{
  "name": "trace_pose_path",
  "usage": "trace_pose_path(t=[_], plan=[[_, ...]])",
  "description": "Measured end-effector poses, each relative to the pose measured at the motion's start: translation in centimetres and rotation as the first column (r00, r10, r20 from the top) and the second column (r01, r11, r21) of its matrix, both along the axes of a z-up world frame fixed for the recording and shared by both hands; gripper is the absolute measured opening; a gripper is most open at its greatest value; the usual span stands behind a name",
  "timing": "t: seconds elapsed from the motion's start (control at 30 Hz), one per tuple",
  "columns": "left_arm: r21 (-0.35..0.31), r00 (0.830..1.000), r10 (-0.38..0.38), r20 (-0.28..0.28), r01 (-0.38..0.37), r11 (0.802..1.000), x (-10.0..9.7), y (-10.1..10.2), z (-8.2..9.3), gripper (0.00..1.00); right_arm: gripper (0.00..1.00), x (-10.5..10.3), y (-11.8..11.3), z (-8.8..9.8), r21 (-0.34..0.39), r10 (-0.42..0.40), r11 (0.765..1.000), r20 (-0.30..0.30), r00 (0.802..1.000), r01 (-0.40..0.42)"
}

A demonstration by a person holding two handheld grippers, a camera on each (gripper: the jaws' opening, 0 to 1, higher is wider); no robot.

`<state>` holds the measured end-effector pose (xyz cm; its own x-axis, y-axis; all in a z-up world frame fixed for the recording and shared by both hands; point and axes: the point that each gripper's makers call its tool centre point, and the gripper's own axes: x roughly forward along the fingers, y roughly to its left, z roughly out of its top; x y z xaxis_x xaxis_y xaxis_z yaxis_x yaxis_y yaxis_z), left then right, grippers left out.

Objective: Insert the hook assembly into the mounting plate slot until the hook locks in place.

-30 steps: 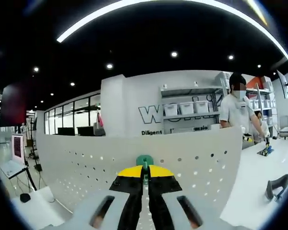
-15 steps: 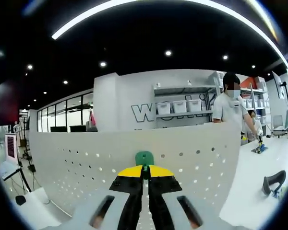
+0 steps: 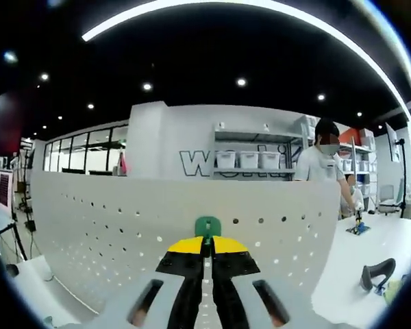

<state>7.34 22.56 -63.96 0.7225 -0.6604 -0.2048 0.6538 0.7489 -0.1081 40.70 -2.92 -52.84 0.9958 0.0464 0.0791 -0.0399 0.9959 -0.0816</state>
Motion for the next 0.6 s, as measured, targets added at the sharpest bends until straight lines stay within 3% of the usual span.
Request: trace_pose_path(t=[0.3, 0.6], plan=[[-0.003, 1.000, 0.001, 0.007, -0.001, 1.000, -0.02, -0.09, 0.05, 0.85, 0.03, -0.03, 0.03, -0.07, 0.021, 0.029, 0.999, -0.017, 0.999, -0.028], [-0.012, 1.000, 0.006, 0.014, -0.006, 1.000, -0.16, 0.13, 0.09, 0.86, 0.10, -0.64, 0.15, -0.06, 0.022, 0.046, 0.999, -0.039, 0.998, -0.045]])
